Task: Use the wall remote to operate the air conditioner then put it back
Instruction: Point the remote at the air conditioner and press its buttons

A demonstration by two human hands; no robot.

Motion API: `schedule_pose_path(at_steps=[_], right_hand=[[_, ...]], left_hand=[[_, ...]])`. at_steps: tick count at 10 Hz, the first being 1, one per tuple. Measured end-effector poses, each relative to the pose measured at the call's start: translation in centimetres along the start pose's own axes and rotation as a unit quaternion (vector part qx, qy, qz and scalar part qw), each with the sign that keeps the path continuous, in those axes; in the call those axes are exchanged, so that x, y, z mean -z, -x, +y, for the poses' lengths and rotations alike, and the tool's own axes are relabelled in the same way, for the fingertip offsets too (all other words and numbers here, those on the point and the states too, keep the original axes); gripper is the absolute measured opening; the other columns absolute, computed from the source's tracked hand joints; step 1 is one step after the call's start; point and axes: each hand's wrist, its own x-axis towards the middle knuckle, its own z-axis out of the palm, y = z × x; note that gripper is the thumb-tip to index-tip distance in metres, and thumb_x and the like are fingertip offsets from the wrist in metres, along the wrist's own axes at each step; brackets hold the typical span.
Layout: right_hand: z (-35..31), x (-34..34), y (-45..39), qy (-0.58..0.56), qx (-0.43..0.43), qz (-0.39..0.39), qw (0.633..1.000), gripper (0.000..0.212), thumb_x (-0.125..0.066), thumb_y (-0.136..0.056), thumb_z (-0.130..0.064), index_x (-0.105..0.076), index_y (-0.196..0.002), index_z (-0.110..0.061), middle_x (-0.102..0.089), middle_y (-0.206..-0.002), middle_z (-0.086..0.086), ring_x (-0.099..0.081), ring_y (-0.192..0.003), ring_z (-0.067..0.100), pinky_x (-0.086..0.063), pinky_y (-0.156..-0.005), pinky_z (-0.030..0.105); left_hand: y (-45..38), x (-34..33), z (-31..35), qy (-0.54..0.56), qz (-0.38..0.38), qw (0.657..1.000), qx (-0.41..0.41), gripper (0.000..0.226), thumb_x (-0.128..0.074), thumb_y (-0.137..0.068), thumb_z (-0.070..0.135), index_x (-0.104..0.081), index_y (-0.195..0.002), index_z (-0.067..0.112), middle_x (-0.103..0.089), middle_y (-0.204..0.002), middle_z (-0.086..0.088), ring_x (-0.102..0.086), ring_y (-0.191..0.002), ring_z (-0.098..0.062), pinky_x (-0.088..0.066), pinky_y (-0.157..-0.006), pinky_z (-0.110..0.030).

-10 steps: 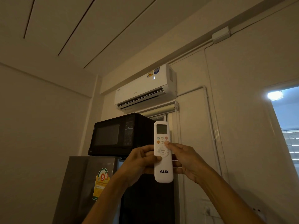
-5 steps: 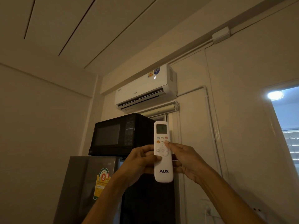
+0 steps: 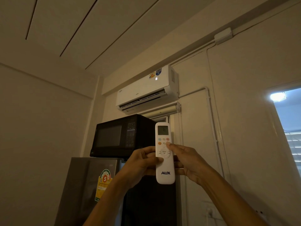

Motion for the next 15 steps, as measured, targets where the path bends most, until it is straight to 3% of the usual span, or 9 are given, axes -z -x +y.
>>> schedule_pose_path(at_steps=[2, 7, 15], right_hand=[[0.0, 0.0, 0.1, 0.0, -0.006, -0.001, 1.0, 0.019, -0.057, -0.087, -0.032, -0.059, -0.102, -0.02, -0.068, -0.099, 0.01, -0.068, -0.083, 0.025, -0.057, -0.061, 0.037], [0.3, 0.2, -0.2, 0.002, -0.012, 0.003, 1.0, 0.026, -0.057, -0.086, -0.033, -0.059, -0.108, -0.018, -0.068, -0.101, 0.011, -0.068, -0.087, 0.028, -0.058, -0.065, 0.04], [1.1, 0.4, -0.8, 0.004, -0.013, -0.001, 1.0, 0.023, -0.057, -0.087, -0.033, -0.06, -0.105, -0.02, -0.068, -0.098, 0.009, -0.069, -0.085, 0.027, -0.058, -0.066, 0.04]], left_hand=[[0.0, -0.1, 0.0, 0.0, 0.0, 1.0, 0.001, 0.028, -0.054, -0.086, 0.0, -0.058, -0.107, 0.018, -0.077, -0.092, 0.004, -0.072, -0.091, -0.017, -0.059, -0.066, -0.026], [0.0, -0.2, -0.4, 0.003, 0.006, 1.0, 0.006, 0.028, -0.055, -0.086, 0.001, -0.058, -0.109, 0.016, -0.074, -0.098, -0.002, -0.071, -0.094, -0.02, -0.06, -0.071, -0.031], [-0.4, 0.1, -1.4, 0.003, 0.011, 1.0, 0.021, 0.03, -0.056, -0.086, 0.002, -0.056, -0.112, 0.016, -0.071, -0.108, -0.007, -0.069, -0.099, -0.024, -0.059, -0.076, -0.035]])
